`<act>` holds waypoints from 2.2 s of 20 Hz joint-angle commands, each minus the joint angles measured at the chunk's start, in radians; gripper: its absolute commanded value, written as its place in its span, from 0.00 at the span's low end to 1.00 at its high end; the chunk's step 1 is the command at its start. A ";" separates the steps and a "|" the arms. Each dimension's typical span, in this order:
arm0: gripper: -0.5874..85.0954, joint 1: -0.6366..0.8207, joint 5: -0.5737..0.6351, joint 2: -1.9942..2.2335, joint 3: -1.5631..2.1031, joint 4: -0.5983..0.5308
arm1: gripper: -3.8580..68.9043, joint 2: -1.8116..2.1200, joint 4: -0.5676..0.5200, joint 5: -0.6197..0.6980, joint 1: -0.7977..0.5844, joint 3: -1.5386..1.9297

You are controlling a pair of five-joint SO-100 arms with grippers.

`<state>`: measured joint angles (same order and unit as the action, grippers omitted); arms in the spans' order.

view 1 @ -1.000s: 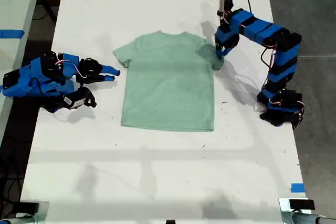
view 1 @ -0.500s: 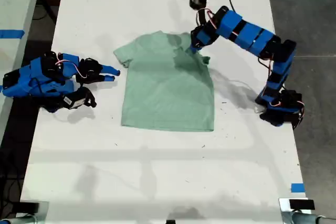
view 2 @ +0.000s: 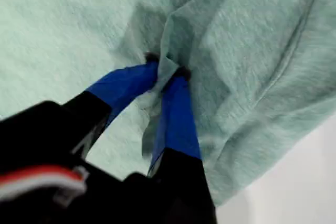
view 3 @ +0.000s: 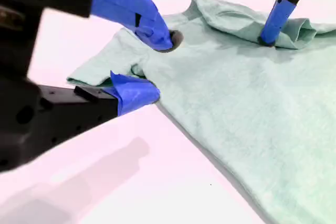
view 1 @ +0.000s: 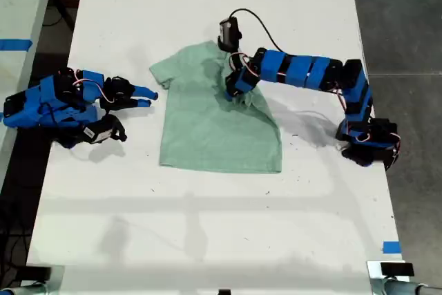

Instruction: Fold t shirt

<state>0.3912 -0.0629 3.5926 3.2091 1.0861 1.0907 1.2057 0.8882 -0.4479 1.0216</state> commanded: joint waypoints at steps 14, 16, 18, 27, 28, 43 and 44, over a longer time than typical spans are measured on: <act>0.16 0.006 0.008 0.009 0.011 -0.011 | 0.06 1.278 0.321 -0.100 -0.031 0.713; 0.16 0.006 0.008 0.009 0.011 -0.011 | 0.06 1.572 0.176 -0.135 -0.023 1.117; 0.16 0.006 0.008 0.009 0.011 -0.011 | 0.06 1.822 0.055 -0.140 -0.038 1.447; 0.16 0.040 0.008 0.009 0.011 -0.011 | 0.07 2.414 0.028 -0.114 -0.087 1.980; 0.16 0.061 0.015 0.009 0.012 -0.011 | 0.07 2.414 0.029 -0.115 -0.086 1.982; 0.03 -0.104 0.067 0.011 -0.060 0.037 | 0.07 2.416 0.092 -0.206 -0.106 1.987; 0.00 -0.078 0.060 0.011 -0.063 0.040 | 0.07 2.416 0.092 -0.207 -0.106 1.988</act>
<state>0.2638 0.0368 3.5972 3.1646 1.1045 3.4975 1.2962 0.6903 -0.5446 3.0112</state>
